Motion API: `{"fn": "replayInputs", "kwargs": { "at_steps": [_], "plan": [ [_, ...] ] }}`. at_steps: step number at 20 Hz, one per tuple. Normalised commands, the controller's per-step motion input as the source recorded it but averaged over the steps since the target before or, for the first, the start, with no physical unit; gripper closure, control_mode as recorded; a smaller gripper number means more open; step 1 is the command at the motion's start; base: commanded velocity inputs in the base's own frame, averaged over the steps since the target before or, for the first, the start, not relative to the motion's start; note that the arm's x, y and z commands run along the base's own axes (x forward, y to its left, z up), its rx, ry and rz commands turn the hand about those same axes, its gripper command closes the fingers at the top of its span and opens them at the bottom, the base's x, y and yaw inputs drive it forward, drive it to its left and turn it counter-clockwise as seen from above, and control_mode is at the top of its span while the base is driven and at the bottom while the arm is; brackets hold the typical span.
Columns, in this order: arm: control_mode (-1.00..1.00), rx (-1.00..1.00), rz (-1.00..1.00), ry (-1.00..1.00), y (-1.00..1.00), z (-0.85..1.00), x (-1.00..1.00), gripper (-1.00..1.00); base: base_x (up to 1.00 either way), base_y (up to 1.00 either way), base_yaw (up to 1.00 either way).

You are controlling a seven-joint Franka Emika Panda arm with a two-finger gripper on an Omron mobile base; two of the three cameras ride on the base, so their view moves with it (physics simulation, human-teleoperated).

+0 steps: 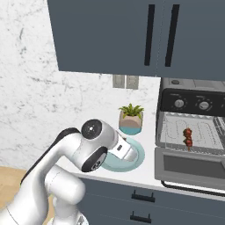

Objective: Pick up the kebab skewer and baguette bread, and place them inside the toaster oven. Close the toaster oven door and start by setting the timer.

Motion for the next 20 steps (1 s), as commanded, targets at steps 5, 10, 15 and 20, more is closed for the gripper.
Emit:
{"fn": "replayInputs", "kwargs": {
  "at_steps": [5,10,15,20],
  "plan": [
    [-1.0,0.11,-0.12,0.03,1.0,-0.04,0.55,-1.0,0.0,0.0,0.0],
    [-1.0,0.08,-0.04,0.19,0.62,-0.05,0.39,-1.0,0.0,0.0,0.0],
    [-1.0,0.07,0.01,0.17,0.14,-0.08,0.27,-1.0,0.0,0.0,0.0],
    [-1.0,0.09,0.03,0.06,0.12,-0.01,0.43,-1.0,0.0,0.0,0.0]
  ]
}}
